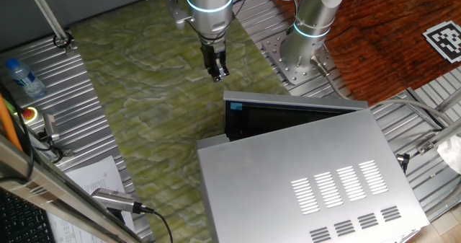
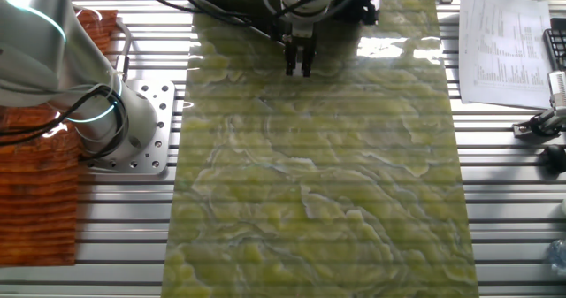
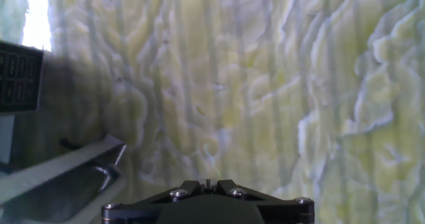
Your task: Close the microwave door
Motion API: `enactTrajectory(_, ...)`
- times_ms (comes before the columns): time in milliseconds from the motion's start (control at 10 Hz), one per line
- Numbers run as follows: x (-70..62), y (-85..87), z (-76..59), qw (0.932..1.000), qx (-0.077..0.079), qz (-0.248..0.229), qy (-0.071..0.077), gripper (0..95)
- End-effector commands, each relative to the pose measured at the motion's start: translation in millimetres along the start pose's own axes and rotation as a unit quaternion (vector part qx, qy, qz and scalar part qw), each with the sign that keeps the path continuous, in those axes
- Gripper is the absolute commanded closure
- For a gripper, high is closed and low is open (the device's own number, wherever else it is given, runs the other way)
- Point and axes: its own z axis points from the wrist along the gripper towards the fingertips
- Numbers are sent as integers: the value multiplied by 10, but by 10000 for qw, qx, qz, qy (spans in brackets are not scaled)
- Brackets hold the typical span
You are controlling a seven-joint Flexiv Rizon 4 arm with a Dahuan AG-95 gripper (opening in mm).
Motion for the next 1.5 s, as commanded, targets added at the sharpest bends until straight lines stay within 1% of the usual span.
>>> enactTrajectory(100,18,-3,-13,10000,-7,12,14,950)
enactTrajectory(200,37,4,-4,10000,-17,49,48,950)
enactTrajectory(300,119,49,21,9999,-18,105,69,950)
enactTrajectory(400,196,124,31,9998,-32,181,85,950)
enactTrajectory(500,228,175,20,9997,-47,207,117,950)
enactTrajectory(600,269,262,4,9995,-69,259,142,950)
enactTrajectory(800,328,409,1,9990,-109,417,147,950)
enactTrajectory(1000,325,465,18,9989,-154,417,129,950)
enactTrajectory(1100,319,516,38,9988,-201,429,100,950)
enactTrajectory(1200,307,585,57,9987,-208,469,76,950)
enactTrajectory(1300,298,616,58,9986,-211,488,65,950)
enactTrajectory(1400,259,713,30,9982,-236,545,63,950)
enactTrajectory(1500,241,757,14,9980,-244,571,65,950)
